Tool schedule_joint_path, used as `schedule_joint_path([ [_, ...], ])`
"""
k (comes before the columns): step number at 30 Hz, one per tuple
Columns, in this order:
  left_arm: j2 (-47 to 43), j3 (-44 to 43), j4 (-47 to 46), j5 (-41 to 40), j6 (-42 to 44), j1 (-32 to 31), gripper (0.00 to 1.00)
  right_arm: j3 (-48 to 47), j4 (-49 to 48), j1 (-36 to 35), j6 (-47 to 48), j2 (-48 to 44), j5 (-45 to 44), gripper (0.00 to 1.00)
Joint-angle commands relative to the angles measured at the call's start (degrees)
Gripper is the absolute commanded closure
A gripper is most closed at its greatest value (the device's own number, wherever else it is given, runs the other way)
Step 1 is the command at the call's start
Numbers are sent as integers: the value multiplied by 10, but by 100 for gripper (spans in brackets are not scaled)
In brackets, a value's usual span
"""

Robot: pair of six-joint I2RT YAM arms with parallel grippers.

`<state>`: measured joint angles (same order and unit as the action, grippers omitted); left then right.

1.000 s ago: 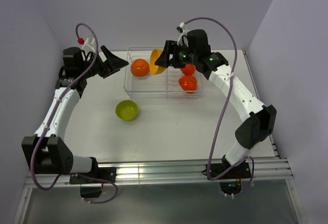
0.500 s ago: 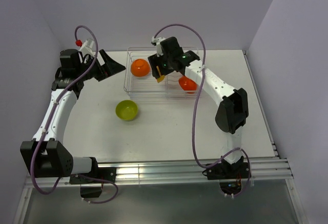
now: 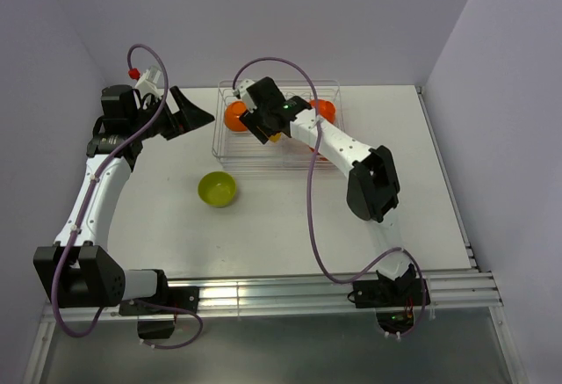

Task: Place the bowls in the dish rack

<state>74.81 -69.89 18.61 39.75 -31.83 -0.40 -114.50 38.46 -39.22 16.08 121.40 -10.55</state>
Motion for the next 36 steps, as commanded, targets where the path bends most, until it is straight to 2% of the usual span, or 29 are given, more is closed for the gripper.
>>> schedule_joint_path([
  [1, -18, -13, -2, -5, 20, 2, 2, -40, -31, -1, 40, 15, -55, 100],
  [8, -21, -5, -5, 0, 20, 18, 2, -44, -61, -2, 67, 40, -84, 100],
  [22, -14, -10, -6, 5, 19, 25, 2, -71, -59, -14, 85, 85, -114, 100],
  [30, -13, -10, -7, 4, 18, 25, 2, -94, -38, -20, 76, 103, -105, 100],
  [36, -12, -10, -6, 6, 17, 25, 2, -78, -33, -36, 67, 91, -91, 100],
])
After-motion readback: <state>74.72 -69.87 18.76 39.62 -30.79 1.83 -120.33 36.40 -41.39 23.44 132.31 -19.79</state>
